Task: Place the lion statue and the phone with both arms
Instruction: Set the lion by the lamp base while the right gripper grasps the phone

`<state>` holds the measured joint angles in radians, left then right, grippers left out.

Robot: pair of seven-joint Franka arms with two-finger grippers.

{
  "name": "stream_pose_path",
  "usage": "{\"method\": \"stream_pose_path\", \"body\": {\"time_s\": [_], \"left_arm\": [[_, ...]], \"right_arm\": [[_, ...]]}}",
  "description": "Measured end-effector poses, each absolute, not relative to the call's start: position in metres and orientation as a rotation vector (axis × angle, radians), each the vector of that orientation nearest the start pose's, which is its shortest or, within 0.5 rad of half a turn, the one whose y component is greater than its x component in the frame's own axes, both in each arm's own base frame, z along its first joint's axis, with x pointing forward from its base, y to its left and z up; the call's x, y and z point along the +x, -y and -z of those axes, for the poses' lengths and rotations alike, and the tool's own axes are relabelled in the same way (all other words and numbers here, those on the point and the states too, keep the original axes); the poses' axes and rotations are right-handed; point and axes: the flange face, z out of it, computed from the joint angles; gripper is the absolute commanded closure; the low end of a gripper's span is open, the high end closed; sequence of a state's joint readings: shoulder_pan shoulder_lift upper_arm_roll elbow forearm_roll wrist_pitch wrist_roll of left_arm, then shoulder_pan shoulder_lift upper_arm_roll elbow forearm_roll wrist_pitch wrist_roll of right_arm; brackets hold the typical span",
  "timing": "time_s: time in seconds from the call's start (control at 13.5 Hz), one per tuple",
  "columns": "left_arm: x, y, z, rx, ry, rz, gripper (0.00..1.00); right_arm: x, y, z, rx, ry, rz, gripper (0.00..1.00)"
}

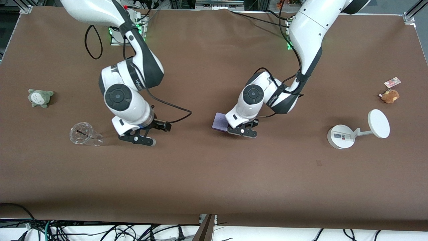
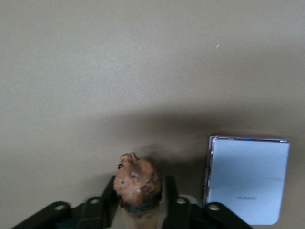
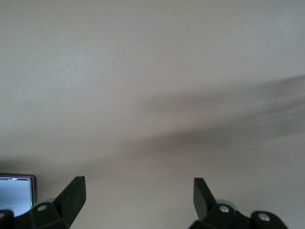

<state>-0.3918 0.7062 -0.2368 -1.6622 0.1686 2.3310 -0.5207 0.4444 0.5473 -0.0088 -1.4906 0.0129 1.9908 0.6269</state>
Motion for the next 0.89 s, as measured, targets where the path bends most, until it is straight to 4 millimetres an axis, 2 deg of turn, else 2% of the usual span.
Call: {"method": "stream_pose_path", "body": {"time_s": [0.15, 0.3, 0.45, 0.59, 0.67, 0.74, 0.89], "left_arm": [[0.565, 0.374, -0.211, -3.107, -0.261, -0.111, 0.98], [0.58, 0.345, -0.241, -3.066, -0.219, -0.158, 0.97], [0.605, 0.287, -0.277, -3.037, -0.166, -0.196, 0.94], [0.63, 0.205, -0.298, -3.025, -0.063, -0.245, 0.96], [0.64, 0.17, -0.298, -3.028, -0.011, -0.257, 0.97], [0.645, 0.144, -0.295, -3.022, 0.024, -0.266, 0.97], [0.65, 0.106, -0.281, -2.964, 0.045, -0.257, 0.98]], "right_arm": [[0.63, -0.305, -0.342, -3.141, -0.305, -0.06, 0.0], [0.625, -0.322, -0.336, -3.13, -0.338, -0.038, 0.0], [0.615, -0.35, -0.329, -3.112, -0.383, -0.009, 0.0], [0.6, -0.387, -0.316, -3.079, -0.442, 0.035, 0.0], [0.591, -0.406, -0.308, -3.061, -0.466, 0.055, 0.0], [0.581, -0.426, -0.298, -3.043, -0.477, 0.076, 0.0], [0.563, -0.456, -0.28, -3.032, -0.469, 0.085, 0.0]]}}
